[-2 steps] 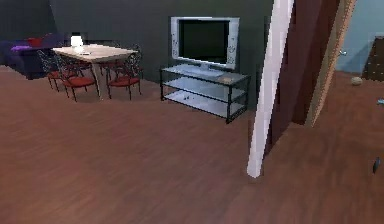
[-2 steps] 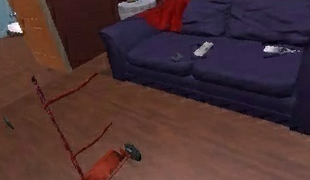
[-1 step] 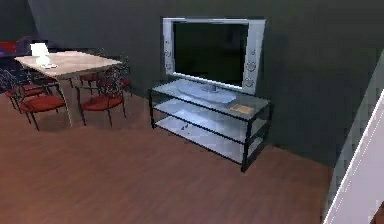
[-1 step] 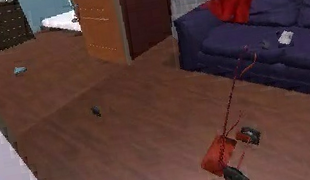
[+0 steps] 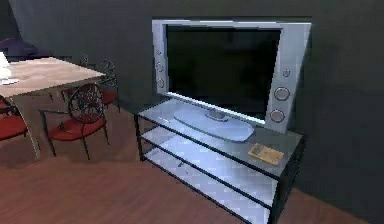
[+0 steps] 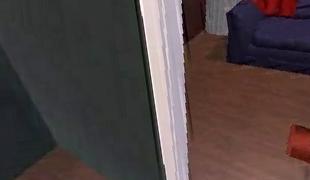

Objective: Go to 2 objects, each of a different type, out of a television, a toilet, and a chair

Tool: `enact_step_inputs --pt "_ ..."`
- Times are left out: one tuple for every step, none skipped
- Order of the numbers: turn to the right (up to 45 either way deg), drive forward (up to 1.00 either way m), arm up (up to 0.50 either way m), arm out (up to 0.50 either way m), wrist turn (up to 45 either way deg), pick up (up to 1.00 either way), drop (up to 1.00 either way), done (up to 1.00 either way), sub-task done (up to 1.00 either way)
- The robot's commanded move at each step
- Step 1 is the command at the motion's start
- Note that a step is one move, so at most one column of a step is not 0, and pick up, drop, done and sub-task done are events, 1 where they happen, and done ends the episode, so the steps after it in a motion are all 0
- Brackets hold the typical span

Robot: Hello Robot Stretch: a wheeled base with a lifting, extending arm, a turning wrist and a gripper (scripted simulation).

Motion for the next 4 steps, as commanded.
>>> enact_step_inputs --pt "36.0 0.00 0.00 0.00 0.0 0.00 0.00 0.00 0.00" --pt "0.0 0.50 0.00 0.00 0.0 0.00 0.00 0.00 0.00" --pt "-39.0 0.00 0.00 0.00 0.0 0.00 0.00 0.00 0.00" --pt "0.0 0.00 0.00 0.00 0.0 0.00 0.00 0.00 1.00"
